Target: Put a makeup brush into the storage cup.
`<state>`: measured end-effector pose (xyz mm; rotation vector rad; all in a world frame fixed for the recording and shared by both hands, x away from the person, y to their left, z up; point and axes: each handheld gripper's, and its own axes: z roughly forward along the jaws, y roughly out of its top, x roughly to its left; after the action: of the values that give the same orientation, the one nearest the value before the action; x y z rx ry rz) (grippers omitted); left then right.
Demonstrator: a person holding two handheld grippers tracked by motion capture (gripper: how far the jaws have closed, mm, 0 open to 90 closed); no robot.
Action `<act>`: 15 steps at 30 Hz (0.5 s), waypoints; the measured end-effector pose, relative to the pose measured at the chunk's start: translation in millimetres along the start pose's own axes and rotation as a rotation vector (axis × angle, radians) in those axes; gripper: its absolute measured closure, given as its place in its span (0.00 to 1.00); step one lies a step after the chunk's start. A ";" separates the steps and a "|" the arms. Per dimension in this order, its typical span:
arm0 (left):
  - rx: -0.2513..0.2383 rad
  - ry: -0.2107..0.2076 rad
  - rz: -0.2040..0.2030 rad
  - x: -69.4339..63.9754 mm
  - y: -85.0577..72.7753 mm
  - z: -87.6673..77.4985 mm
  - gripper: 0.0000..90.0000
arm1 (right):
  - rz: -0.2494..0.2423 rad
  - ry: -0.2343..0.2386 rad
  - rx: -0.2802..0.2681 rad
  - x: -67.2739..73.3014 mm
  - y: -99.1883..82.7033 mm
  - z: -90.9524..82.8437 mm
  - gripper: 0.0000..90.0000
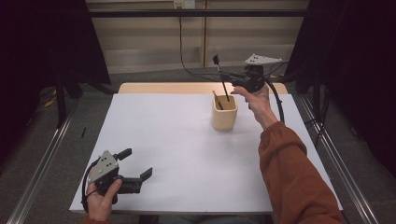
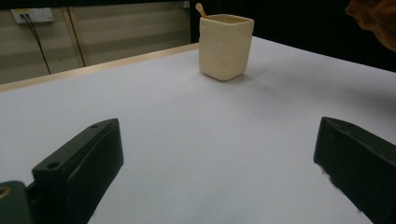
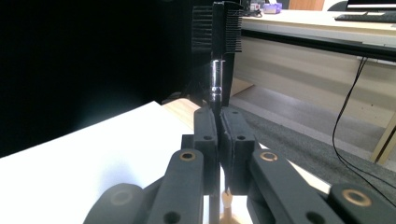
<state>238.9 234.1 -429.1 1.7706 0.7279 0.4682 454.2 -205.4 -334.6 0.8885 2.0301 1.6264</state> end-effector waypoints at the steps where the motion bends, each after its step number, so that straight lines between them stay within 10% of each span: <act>1: 0.002 -0.003 0.002 -0.1 -0.1 0.3 0.01 | 0.004 -0.006 0.004 -1.0 -1.4 1.0 0.95; 15: 0.012 -0.005 0.011 -1.3 0.2 2.6 0.01 | 0.030 -0.029 0.043 -8.0 -23.6 6.1 0.95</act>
<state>239.7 231.3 -429.7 1.7874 0.7190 0.4676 458.4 -209.5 -359.6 0.9566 2.0489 1.5821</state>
